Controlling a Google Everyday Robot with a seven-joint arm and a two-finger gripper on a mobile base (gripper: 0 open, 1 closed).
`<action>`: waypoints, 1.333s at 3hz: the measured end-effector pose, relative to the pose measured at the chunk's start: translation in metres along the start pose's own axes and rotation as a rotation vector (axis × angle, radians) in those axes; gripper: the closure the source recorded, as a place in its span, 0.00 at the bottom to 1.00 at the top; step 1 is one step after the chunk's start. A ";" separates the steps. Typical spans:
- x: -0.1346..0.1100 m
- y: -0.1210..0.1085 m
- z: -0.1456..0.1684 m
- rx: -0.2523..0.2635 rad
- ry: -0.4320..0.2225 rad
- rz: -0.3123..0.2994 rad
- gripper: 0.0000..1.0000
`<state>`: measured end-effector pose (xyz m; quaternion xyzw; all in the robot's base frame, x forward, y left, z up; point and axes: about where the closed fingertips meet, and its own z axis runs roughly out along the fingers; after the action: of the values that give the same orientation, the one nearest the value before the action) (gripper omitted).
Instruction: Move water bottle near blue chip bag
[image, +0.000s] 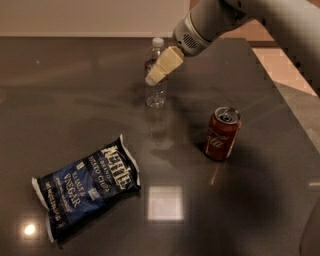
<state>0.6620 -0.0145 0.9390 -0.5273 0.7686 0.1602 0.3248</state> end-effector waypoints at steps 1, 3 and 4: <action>-0.004 0.001 0.000 -0.008 -0.013 0.002 0.19; -0.005 0.011 -0.001 -0.056 -0.031 -0.005 0.65; -0.010 0.029 -0.013 -0.114 -0.059 -0.030 0.88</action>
Offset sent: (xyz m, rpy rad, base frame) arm -0.0065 0.0014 0.0063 0.0336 0.0173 0.0186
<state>0.6332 -0.0036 0.9518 -0.5514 0.7403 0.2144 0.3193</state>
